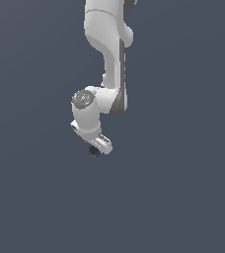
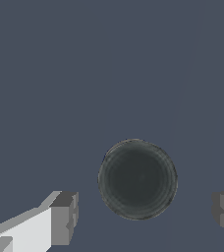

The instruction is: Pick up the object and move it to a goal position.

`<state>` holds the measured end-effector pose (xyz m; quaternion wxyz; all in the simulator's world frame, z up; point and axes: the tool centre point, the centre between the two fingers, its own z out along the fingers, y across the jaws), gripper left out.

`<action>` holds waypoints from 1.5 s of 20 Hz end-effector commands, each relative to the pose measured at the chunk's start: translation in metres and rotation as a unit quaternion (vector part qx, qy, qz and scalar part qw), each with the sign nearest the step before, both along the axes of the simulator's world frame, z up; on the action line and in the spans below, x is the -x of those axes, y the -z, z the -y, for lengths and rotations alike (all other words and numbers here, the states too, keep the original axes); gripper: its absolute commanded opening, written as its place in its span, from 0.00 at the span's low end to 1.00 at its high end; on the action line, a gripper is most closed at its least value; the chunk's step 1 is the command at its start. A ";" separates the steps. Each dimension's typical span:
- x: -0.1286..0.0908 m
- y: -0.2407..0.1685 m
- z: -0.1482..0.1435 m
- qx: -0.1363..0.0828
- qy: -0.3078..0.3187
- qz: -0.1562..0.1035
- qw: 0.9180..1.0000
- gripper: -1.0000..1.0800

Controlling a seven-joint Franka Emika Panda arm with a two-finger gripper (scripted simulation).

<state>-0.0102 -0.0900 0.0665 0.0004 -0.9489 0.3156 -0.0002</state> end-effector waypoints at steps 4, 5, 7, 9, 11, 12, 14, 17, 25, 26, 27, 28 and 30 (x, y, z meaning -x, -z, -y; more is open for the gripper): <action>0.001 0.002 0.001 0.000 0.005 0.000 1.000 0.96; 0.001 0.003 0.001 0.000 0.005 0.000 1.000 0.96; 0.001 0.007 0.001 0.000 0.005 0.000 1.000 0.96; 0.001 0.014 0.001 0.000 0.006 0.000 1.000 0.96; 0.002 0.023 0.001 0.000 0.007 0.000 1.000 0.96; 0.002 0.029 0.001 0.000 0.007 0.000 1.000 0.96; 0.002 0.039 0.002 0.000 0.008 0.000 1.000 0.96; 0.002 0.049 0.001 0.000 0.008 0.000 1.000 0.96; 0.001 0.053 0.001 0.000 0.008 0.000 1.000 0.00; 0.001 0.053 0.001 0.000 0.008 0.000 1.000 0.00; 0.001 0.053 0.001 0.000 0.008 0.000 1.000 0.00; 0.001 0.053 0.001 0.000 0.008 0.000 1.000 0.00; 0.001 0.053 0.001 0.000 0.008 0.000 1.000 0.00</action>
